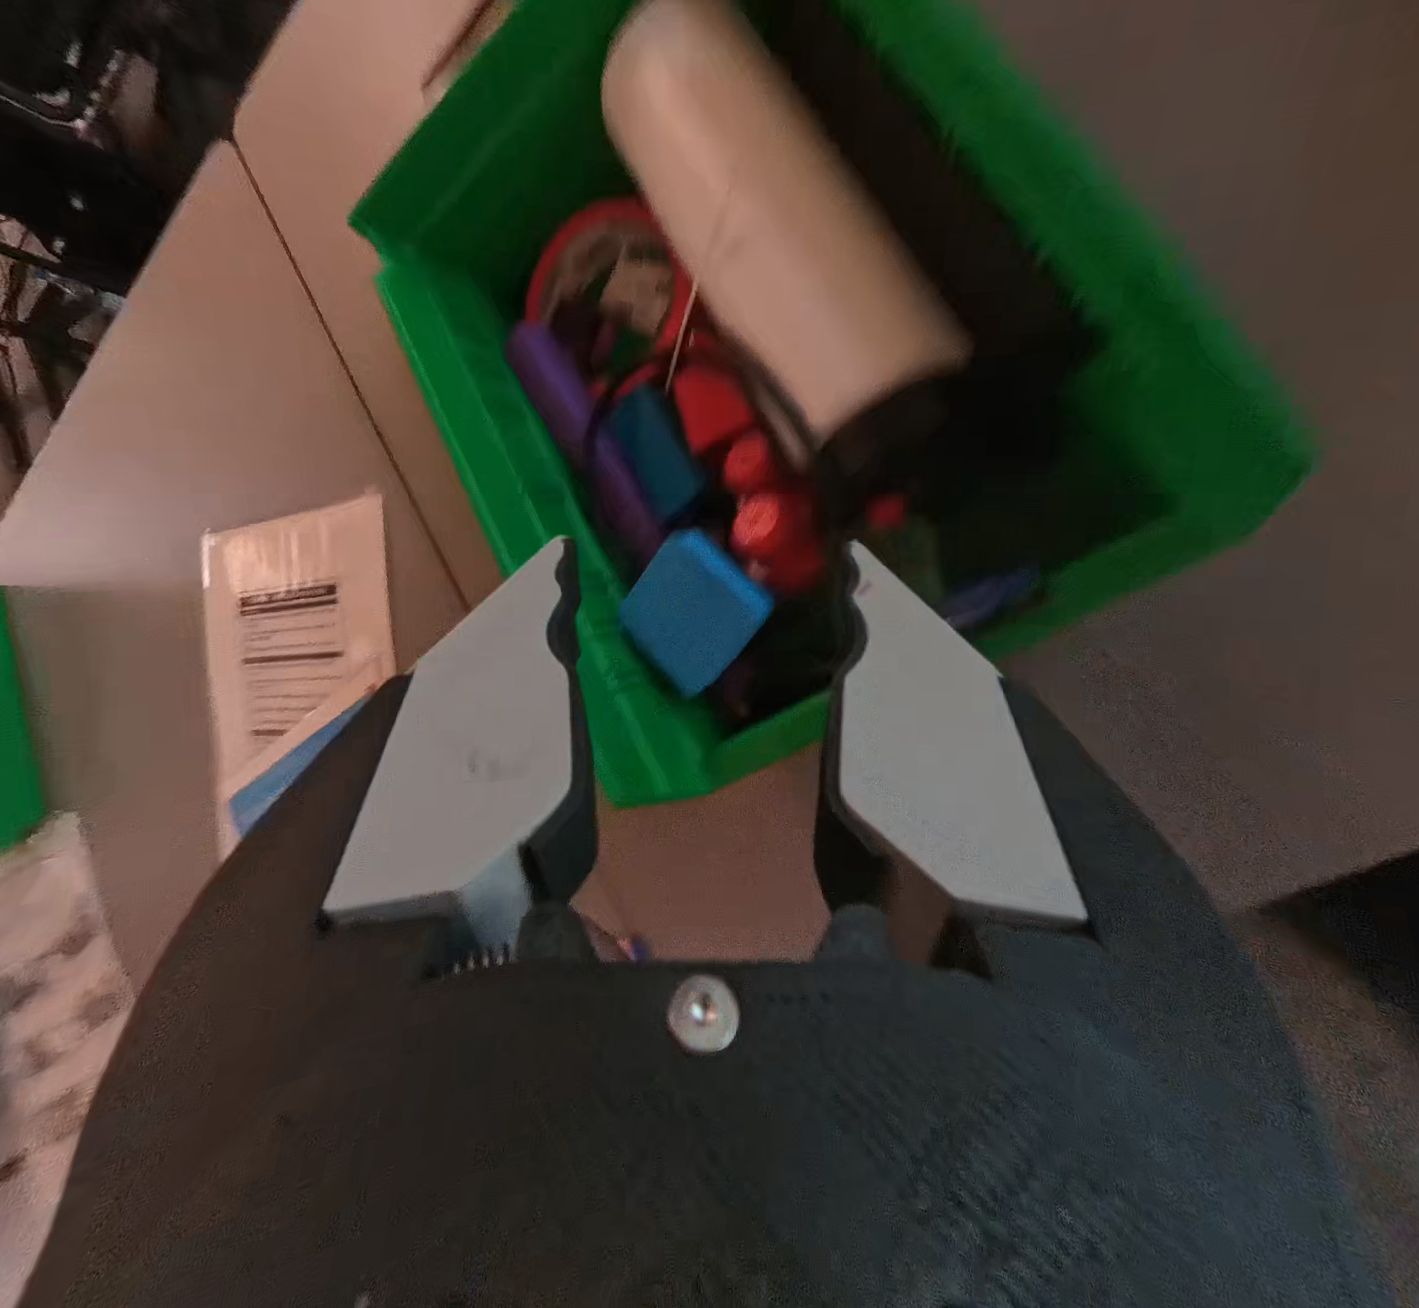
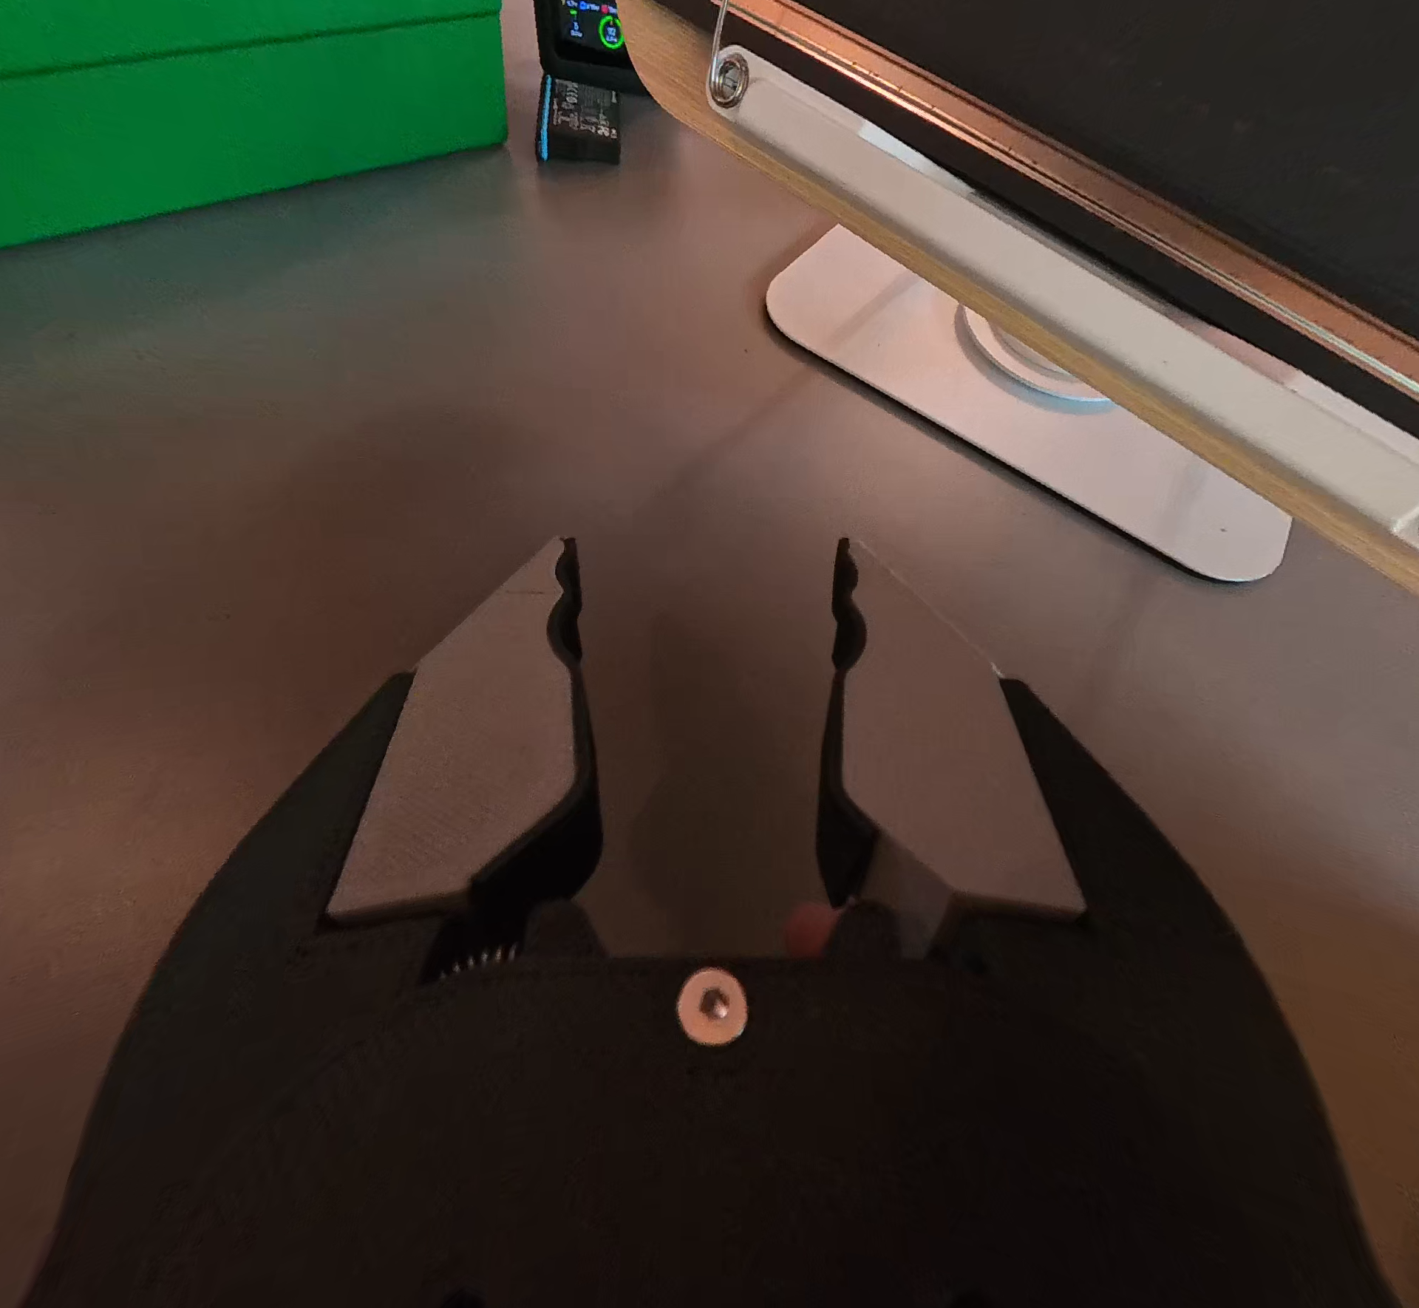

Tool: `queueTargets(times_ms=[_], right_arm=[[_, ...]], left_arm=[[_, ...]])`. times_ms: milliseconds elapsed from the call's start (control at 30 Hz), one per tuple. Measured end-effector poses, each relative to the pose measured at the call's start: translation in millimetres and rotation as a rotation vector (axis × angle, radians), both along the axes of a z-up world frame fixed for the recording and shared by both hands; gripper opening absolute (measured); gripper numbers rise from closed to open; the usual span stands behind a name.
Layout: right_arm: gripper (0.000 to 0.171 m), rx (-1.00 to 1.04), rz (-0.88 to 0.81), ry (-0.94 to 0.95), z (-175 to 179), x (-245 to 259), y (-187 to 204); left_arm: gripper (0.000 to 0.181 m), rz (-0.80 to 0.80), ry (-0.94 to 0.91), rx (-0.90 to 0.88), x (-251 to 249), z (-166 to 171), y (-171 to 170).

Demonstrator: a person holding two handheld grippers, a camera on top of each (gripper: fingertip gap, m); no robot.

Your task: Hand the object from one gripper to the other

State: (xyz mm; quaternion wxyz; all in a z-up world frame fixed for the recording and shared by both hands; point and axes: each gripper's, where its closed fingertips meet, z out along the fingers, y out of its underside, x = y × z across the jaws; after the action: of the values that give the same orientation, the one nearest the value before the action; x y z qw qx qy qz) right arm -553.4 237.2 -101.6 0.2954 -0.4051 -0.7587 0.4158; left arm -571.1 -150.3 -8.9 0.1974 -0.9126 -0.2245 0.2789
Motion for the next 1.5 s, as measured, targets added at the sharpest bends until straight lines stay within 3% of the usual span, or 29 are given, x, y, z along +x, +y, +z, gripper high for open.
queueTargets(times_ms=[133, 267, 533, 700, 833, 933, 1000, 1100, 1267, 1400, 1500], right_arm=[[0.064, -0.009, 0.004, 0.003, 1.0, 1.5, -0.6], [0.064, -0.002, 0.003, 0.008, 1.2, 3.2, -0.5], [0.062, -0.007, 0.017, -0.026, -2.9, 2.9, -1.9], [0.058, 0.011, 0.024, -0.016, -3.0, 3.8, -3.2], [0.057, 0.015, 0.030, -0.010, -2.5, 4.5, -4.1], [0.058, -0.019, 0.059, 0.000, 1.7, 8.1, -10.3], [0.061, -0.117, 0.144, 0.002, 10.5, 17.0, -26.9], [0.056, -0.345, 0.406, 0.001, 37.2, 48.5, -65.0], [0.065, -0.673, 0.706, 0.005, 89.2, 94.6, -78.1], [0.066, -0.920, 0.807, 0.038, 127.0, 105.6, -52.0], [0.054, -1.011, 0.865, 0.047, 137.3, 110.4, -38.8]], left_arm=[[0.076, -0.072, -0.088, -0.277, -6.7, -40.6, -40.1], [0.078, -0.166, -0.143, -0.393, -12.3, -68.8, -34.9], [0.055, -0.297, -0.259, -0.507, -23.6, -96.0, -37.2], [0.054, -0.335, -0.261, -0.580, -21.3, -87.8, -39.5], [0.054, -0.342, -0.109, -0.579, -20.9, -39.2, -34.4], [0.054, -0.363, 0.131, -0.421, -23.3, 23.0, 4.9], [0.054, -0.431, 0.277, -0.194, -8.0, 63.7, 64.4], [0.054, -0.624, 0.428, 0.177, 42.9, 104.4, 170.7], [0.053, -0.870, 0.511, 0.698, 121.9, 106.5, 298.8], [0.054, -0.980, 0.443, 1.001, 145.7, 94.2, 346.6], [0.054, -1.034, 0.354, 1.178, 147.7, 88.1, 360.2]])
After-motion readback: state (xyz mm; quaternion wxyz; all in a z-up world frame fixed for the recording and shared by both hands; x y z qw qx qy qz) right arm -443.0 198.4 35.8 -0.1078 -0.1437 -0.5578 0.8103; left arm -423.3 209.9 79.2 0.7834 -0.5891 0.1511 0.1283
